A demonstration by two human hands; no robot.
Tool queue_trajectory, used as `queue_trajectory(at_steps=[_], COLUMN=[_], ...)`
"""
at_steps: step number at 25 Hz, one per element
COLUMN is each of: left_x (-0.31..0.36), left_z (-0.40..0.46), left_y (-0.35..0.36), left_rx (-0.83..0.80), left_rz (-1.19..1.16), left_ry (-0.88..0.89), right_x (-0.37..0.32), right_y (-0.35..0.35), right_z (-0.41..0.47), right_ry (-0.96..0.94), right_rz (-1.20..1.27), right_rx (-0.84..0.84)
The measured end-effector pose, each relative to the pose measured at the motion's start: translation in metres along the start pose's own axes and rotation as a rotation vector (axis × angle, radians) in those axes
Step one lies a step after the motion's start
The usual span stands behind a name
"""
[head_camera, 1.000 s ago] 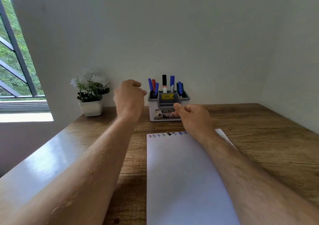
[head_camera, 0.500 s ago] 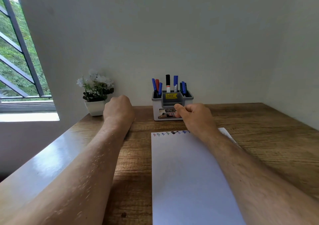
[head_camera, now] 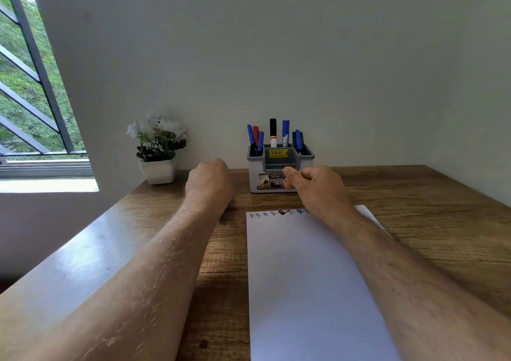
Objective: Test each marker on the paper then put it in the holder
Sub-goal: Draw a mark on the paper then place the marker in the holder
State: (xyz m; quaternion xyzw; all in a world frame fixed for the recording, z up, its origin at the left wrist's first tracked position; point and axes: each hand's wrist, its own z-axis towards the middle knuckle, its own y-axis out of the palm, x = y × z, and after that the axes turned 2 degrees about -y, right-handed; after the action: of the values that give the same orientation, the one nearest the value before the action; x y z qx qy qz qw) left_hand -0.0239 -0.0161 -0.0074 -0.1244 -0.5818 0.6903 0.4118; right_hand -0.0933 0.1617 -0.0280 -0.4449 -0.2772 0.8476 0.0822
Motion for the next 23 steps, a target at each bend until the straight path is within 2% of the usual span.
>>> queue_trajectory(at_steps=[8, 15, 20, 23], left_x=[0.012, 0.012, 0.024, 0.036], left_z=[-0.007, -0.006, -0.016, -0.022], left_y=[0.002, -0.006, -0.019, -0.022], left_rx=[-0.093, 0.021, 0.154, 0.054], left_rz=[-0.022, -0.218, -0.663, -1.060], left_ry=[-0.045, -0.073, 0.037, 0.082], right_x=[0.000, 0.004, 0.003, 0.002], right_y=[-0.001, 0.000, 0.002, 0.001], right_z=[0.000, 0.002, 0.003, 0.003], right_ry=[0.003, -0.008, -0.089, -0.137], right_rz=[-0.004, 0.005, 0.024, 0.134], right_rx=[0.001, 0.011, 0.006, 0.030])
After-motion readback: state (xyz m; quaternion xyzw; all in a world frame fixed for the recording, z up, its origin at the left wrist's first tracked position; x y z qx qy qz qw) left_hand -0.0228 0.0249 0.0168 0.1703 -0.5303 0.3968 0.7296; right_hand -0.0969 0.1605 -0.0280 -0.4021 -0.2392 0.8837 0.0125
